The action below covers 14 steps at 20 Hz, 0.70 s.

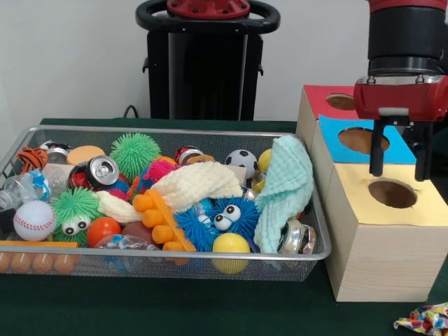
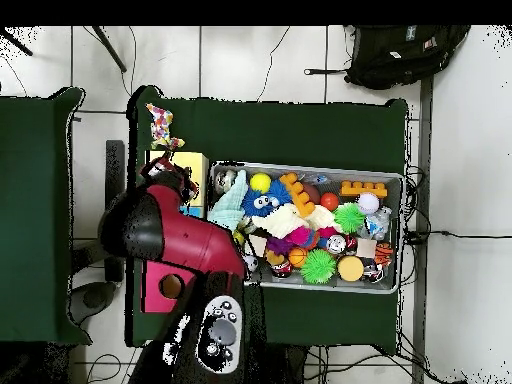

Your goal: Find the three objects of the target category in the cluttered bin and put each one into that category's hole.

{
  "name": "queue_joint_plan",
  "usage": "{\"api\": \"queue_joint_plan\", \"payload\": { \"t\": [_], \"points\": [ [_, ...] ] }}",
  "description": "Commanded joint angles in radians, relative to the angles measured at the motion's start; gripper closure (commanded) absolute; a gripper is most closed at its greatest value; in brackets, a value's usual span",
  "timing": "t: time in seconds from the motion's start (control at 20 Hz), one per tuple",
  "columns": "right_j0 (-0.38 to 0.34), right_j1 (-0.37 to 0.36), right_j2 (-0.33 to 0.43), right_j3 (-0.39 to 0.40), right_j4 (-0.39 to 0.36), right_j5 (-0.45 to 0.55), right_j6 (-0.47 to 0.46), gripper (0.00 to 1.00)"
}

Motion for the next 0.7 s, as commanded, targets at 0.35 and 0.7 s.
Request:
{"api": "queue_joint_plan", "payload": {
  "t": [0.35, 0.7],
  "points": [
    [0.028, 0.053, -0.121, -0.142, 0.001, 0.209, 0.136, 0.0],
    [0.022, 0.066, -0.127, -0.167, -0.01, 0.207, 0.133, 0.0]
  ]
}}
